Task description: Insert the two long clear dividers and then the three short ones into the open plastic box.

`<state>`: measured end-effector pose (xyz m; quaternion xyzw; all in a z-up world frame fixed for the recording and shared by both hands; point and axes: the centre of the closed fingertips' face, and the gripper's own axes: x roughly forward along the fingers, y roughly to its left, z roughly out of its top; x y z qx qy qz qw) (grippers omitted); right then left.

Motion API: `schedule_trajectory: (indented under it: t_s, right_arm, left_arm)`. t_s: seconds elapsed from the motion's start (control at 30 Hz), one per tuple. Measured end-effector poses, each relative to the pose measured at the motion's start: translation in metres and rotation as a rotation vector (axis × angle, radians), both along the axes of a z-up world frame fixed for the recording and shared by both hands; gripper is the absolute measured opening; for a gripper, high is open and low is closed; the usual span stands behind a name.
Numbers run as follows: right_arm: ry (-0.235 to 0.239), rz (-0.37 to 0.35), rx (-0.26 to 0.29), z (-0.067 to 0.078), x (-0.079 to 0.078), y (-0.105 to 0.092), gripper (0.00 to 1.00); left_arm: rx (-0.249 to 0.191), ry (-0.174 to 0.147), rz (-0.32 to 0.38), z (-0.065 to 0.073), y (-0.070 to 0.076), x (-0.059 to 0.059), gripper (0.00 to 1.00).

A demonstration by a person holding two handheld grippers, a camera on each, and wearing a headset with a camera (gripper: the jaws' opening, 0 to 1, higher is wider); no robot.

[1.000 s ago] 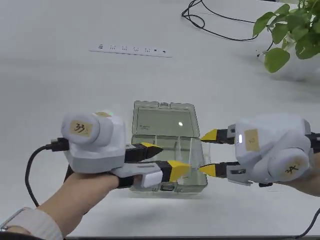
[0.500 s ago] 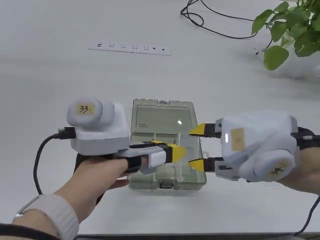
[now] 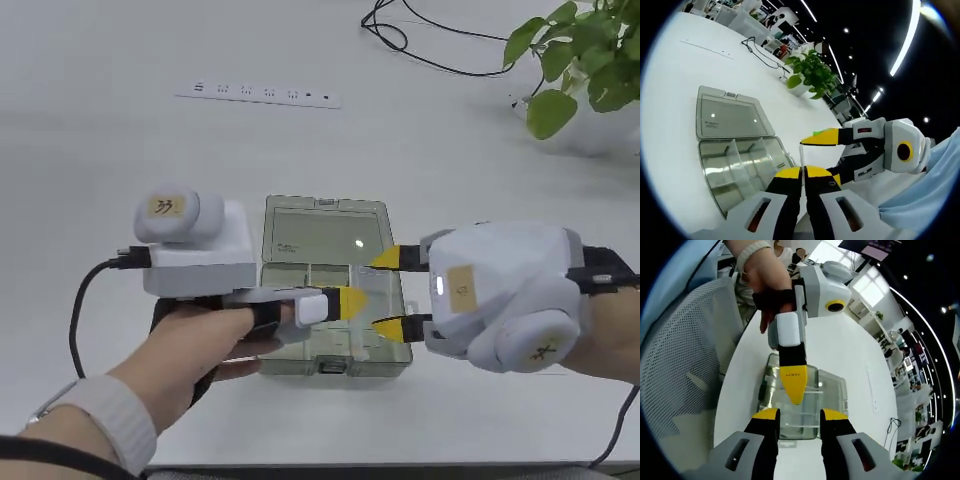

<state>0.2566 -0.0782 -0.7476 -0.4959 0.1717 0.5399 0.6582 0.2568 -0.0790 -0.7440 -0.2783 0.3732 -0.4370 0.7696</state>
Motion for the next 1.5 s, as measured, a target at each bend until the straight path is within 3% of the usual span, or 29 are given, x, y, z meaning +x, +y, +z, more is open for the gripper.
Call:
schedule_trajectory:
  t_s: [0.07, 0.37, 0.47, 0.57, 0.6, 0.67, 0.7, 0.73, 0.8, 0.87, 0.97, 1.0, 1.03, 1.13, 1.17, 1.23, 1.5]
  right_arm:
    - [-0.008, 0.010, -0.006, 0.000, 0.000, 0.000, 0.32]
    - [-0.017, 0.056, -0.023, 0.002, -0.002, 0.002, 0.33]
    - [0.057, 0.028, 0.014, 0.003, -0.006, 0.003, 0.39]
    - [0.137, -0.005, 0.071, 0.014, -0.006, 0.003, 0.40]
    - [0.193, -0.017, 0.086, 0.017, -0.009, 0.002, 0.39]
    - [0.251, -0.025, 0.102, 0.024, -0.010, 0.001, 0.35]
    - [0.291, -0.022, 0.107, 0.027, -0.013, 0.001, 0.32]
    - [0.346, -0.033, 0.110, 0.028, -0.017, 0.000, 0.30]
    - [0.453, -0.054, 0.119, 0.035, -0.022, -0.002, 0.28]
    - [0.526, -0.042, 0.102, 0.037, -0.028, -0.005, 0.27]
    - [0.597, -0.053, 0.076, 0.033, -0.030, -0.012, 0.21]
    - [0.601, -0.048, 0.074, 0.032, -0.028, -0.012, 0.19]
    - [0.623, -0.047, 0.062, 0.029, -0.031, -0.013, 0.18]
    - [0.678, -0.037, 0.039, 0.026, -0.041, -0.011, 0.16]
    - [0.697, -0.036, 0.026, 0.024, -0.045, -0.010, 0.15]
    - [0.732, -0.022, 0.003, 0.021, -0.053, -0.008, 0.13]
    - [0.792, 0.006, -0.028, 0.016, -0.068, -0.001, 0.06]
  left_arm:
    - [-0.008, 0.017, 0.001, 0.000, 0.000, -0.001, 0.00]
    - [-0.025, 0.019, -0.005, 0.002, 0.001, -0.004, 0.00]
    - [-0.019, -0.009, -0.035, 0.002, 0.000, -0.008, 0.00]
    - [0.007, -0.056, -0.080, 0.001, 0.002, -0.013, 0.00]
    - [0.003, -0.093, -0.103, 0.002, 0.002, -0.015, 0.00]
    - [-0.009, -0.120, -0.150, 0.005, 0.001, -0.022, 0.00]
    - [-0.005, -0.124, -0.160, 0.005, 0.002, -0.024, 0.00]
    - [0.006, -0.162, -0.190, 0.005, 0.003, -0.026, 0.00]
    - [0.020, -0.184, -0.226, 0.004, 0.004, -0.032, 0.00]
    - [0.042, -0.245, -0.276, 0.004, 0.005, -0.036, 0.00]
    - [0.075, -0.299, -0.345, 0.003, 0.005, -0.045, 0.00]
    - [0.083, -0.321, -0.358, 0.003, 0.005, -0.046, 0.00]
    - [0.078, -0.345, -0.385, 0.005, 0.004, -0.051, 0.00]
    - [0.074, -0.374, -0.416, 0.007, 0.002, -0.056, 0.00]
    - [0.075, -0.401, -0.432, 0.009, 0.001, -0.058, 0.00]
    - [0.067, -0.413, -0.442, 0.009, 0.000, -0.060, 0.00]
    - [0.059, -0.488, -0.491, 0.013, -0.001, -0.068, 0.00]
